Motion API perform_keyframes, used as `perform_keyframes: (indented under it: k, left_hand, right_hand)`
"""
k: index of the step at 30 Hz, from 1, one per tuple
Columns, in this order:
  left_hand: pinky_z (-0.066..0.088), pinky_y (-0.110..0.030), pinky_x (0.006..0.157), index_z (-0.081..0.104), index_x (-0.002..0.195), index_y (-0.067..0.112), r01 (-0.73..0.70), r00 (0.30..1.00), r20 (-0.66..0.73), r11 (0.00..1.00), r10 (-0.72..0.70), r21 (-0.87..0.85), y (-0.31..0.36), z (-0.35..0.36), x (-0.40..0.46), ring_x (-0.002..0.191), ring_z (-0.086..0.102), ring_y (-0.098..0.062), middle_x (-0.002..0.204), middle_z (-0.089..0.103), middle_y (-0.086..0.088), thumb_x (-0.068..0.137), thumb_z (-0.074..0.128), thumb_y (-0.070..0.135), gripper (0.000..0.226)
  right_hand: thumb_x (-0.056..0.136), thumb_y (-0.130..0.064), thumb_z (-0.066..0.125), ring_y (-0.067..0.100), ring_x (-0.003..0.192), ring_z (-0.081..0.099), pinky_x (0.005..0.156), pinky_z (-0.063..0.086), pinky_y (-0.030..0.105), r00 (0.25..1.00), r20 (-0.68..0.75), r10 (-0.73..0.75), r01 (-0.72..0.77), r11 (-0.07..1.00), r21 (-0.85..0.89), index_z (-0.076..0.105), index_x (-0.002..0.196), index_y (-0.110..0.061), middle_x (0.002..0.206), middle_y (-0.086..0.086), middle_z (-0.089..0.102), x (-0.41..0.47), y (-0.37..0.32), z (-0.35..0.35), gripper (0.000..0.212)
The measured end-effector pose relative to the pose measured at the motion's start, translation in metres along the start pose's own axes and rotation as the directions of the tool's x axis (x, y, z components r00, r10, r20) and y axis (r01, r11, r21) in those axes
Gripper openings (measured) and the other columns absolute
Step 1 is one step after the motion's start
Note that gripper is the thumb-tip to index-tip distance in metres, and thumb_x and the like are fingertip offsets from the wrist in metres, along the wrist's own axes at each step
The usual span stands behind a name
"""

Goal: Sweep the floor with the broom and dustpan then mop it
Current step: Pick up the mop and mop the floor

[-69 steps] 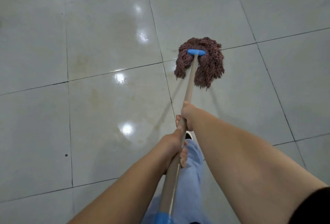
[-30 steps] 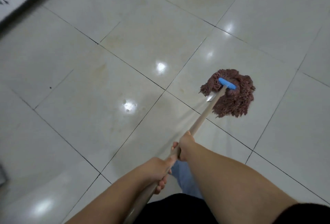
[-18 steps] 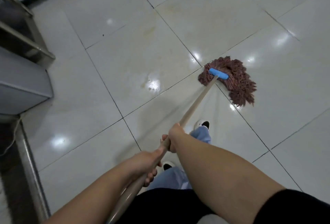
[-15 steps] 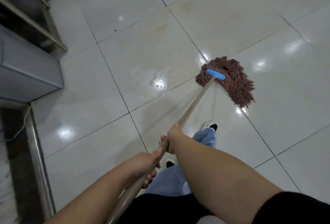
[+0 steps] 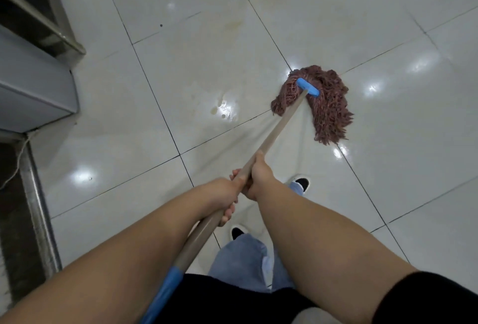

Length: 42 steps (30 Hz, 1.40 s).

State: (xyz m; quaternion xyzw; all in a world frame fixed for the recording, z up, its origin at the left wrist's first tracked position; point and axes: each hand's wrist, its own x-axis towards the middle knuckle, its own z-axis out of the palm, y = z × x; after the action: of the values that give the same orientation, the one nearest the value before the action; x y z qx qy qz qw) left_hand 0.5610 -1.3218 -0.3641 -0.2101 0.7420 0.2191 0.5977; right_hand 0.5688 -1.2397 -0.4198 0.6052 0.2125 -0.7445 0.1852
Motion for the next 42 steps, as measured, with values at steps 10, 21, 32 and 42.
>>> perform_keyframes:
  k: [10, 21, 32, 42]
  left_hand:
    - [0.034, -0.011, 0.034, 0.040, 0.074, 0.009, -0.084, 0.996, -0.031, 0.993, 0.087, 0.076, 0.194, 0.004, 0.011, 0.018, 0.033, -0.011, 0.038, 0.041, -0.002, 0.091, 0.036, 0.057, 0.051]
    - [0.025, -0.009, 0.031, 0.041, 0.068, 0.010, -0.186, 0.982, 0.019, 0.974, 0.185, 0.128, 0.399, 0.050, 0.027, 0.016, 0.030, -0.014, 0.023, 0.034, -0.003, 0.097, 0.029, 0.049, 0.050]
    - [0.027, -0.008, 0.033, 0.038, 0.056, 0.009, -0.103, 0.991, 0.104, 0.983, 0.088, 0.154, 0.632, 0.053, 0.049, 0.017, 0.029, -0.014, 0.026, 0.033, -0.002, 0.094, 0.031, 0.050, 0.057]
    - [0.028, -0.007, 0.034, 0.037, 0.063, 0.010, -0.078, 0.992, 0.111, 0.989, 0.064, 0.127, 0.786, 0.057, 0.046, 0.019, 0.028, -0.012, 0.027, 0.031, 0.000, 0.093, 0.033, 0.055, 0.055]
  right_hand:
    - [0.097, -0.042, 0.044, 0.016, 0.052, 0.047, 0.046, 0.046, 0.027, 0.999, 0.043, -0.023, 0.009, 0.956, 0.292, 0.044, 0.081, -0.006, 0.062, 0.008, 0.048, 0.005, -0.183, 0.004, 0.040]
    - [0.101, -0.038, 0.034, 0.018, 0.045, 0.055, 0.056, 0.046, 0.031, 0.993, 0.000, -0.119, 0.117, 0.974, 0.193, 0.045, 0.114, -0.009, 0.065, 0.010, 0.054, 0.023, -0.385, -0.028, 0.033]
    - [0.103, -0.032, 0.032, 0.022, 0.061, 0.053, 0.070, 0.049, 0.032, 0.990, 0.017, -0.140, 0.132, 0.962, 0.241, 0.044, 0.081, 0.001, 0.053, 0.018, 0.062, 0.042, -0.611, -0.035, 0.042]
    - [0.103, -0.030, 0.035, 0.025, 0.061, 0.054, 0.079, 0.047, 0.035, 0.992, 0.022, -0.127, 0.116, 0.957, 0.265, 0.042, 0.117, -0.002, 0.072, 0.019, 0.056, 0.062, -0.766, -0.039, 0.032]
